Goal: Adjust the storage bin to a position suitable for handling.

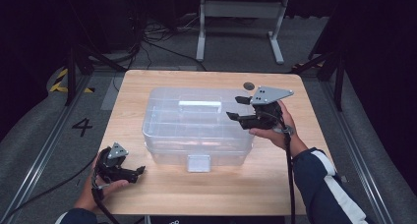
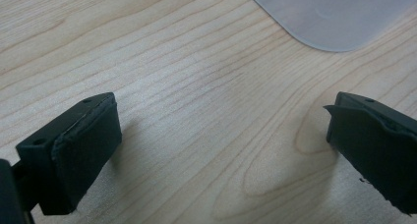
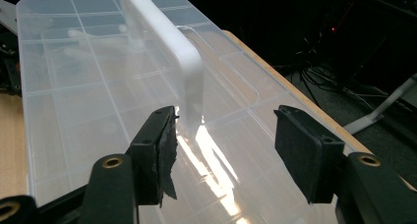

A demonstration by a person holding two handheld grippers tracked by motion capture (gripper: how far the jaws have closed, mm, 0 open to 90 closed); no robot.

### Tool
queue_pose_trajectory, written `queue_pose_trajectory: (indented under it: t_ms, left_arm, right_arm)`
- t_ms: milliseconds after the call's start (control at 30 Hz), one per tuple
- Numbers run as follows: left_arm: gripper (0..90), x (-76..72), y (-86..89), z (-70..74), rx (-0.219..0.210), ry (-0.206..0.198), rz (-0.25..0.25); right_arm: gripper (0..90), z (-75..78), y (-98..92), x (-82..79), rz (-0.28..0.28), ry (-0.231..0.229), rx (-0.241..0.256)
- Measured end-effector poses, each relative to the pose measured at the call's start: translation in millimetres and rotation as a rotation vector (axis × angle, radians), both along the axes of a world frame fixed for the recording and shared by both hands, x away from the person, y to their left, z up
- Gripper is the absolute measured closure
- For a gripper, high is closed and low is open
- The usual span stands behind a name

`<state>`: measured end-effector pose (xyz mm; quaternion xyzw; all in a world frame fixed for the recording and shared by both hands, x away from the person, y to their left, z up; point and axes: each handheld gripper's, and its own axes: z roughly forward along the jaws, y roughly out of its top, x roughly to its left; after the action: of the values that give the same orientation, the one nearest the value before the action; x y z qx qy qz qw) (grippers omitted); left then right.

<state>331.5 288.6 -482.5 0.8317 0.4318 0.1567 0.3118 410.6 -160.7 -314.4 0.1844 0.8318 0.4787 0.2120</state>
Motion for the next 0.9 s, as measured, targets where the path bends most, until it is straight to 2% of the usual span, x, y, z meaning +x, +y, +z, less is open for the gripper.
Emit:
queue_pose_trajectory:
  t_ms: [233,500,767,800,900]
  left_arm:
    - [0.4,0.2,0.2,0.1,0.002,-0.002,-0.001]
    - [0.4,0.1,0.0,0.0,0.0,-0.001,-0.001]
    - [0.4,0.1,0.1,0.1,0.002,-0.001,-0.001]
    - [0.4,0.0,0.0,0.0,0.001,0.0,0.0]
    - [0.4,0.1,0.1,0.1,0.002,-0.001,-0.001]
  right_arm:
    - [43.2,1.0,12.6,0.3,0.033,-0.004,-0.022]
    - [46.2,3.9,22.1,2.6,0.04,-0.006,-0.038]
    - [56.1,5.0,29.5,5.0,0.06,-0.006,-0.057]
    - [60.5,4.8,30.6,5.4,0.063,0.002,-0.056]
    - [62.9,4.5,31.4,5.8,0.059,0.008,-0.06]
